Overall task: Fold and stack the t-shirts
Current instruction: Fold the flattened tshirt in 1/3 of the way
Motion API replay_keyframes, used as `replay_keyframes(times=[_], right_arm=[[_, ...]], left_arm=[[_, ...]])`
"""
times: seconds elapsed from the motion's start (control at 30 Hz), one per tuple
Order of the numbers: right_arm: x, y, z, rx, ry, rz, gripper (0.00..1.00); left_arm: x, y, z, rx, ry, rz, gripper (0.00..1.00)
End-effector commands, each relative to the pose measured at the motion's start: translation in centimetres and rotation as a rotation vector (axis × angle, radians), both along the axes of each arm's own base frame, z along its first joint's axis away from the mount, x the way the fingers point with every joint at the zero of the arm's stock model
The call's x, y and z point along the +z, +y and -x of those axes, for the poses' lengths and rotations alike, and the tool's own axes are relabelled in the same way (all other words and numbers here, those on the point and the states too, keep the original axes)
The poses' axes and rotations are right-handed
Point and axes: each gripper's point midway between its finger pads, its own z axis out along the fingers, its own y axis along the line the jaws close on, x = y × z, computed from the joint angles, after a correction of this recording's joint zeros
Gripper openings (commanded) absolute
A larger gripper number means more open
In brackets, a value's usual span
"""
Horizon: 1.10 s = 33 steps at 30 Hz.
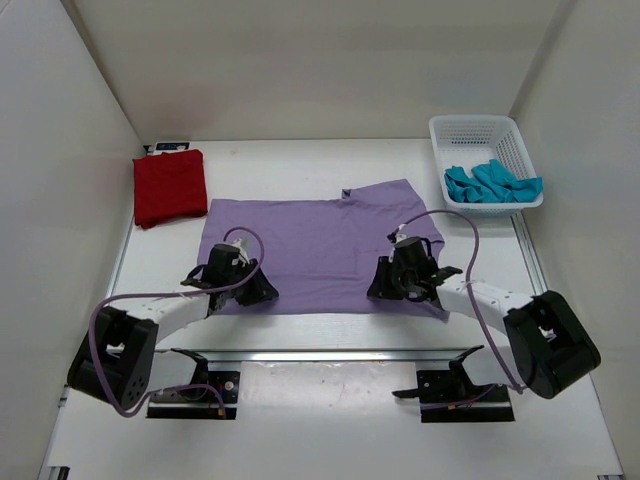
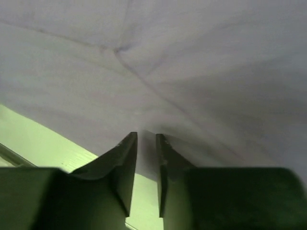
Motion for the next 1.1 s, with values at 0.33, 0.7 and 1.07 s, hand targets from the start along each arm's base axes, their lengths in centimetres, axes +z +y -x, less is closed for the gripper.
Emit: replay_keyframes(times=[0.33,0.7,1.07], right_arm=[[9.8,-6.4,-26.2,-0.153,-0.313,0.169,0.23],[4.7,-7.9,-38.1,-0.145,-0.252,0.431,0.4],[0.6,-10.2,-37.1,-0.142,-0.145,0.64,0.49]], left_arm=[[5.9,-3.7,-2.6,-0.086,-0.141,0.1,0.42],[3.9,-6.0,-0.5,-0.202,-0.08,0.078,0.42],[3.7,-6.7,-1.4,-0.204,-0.071,0.104,0.42]])
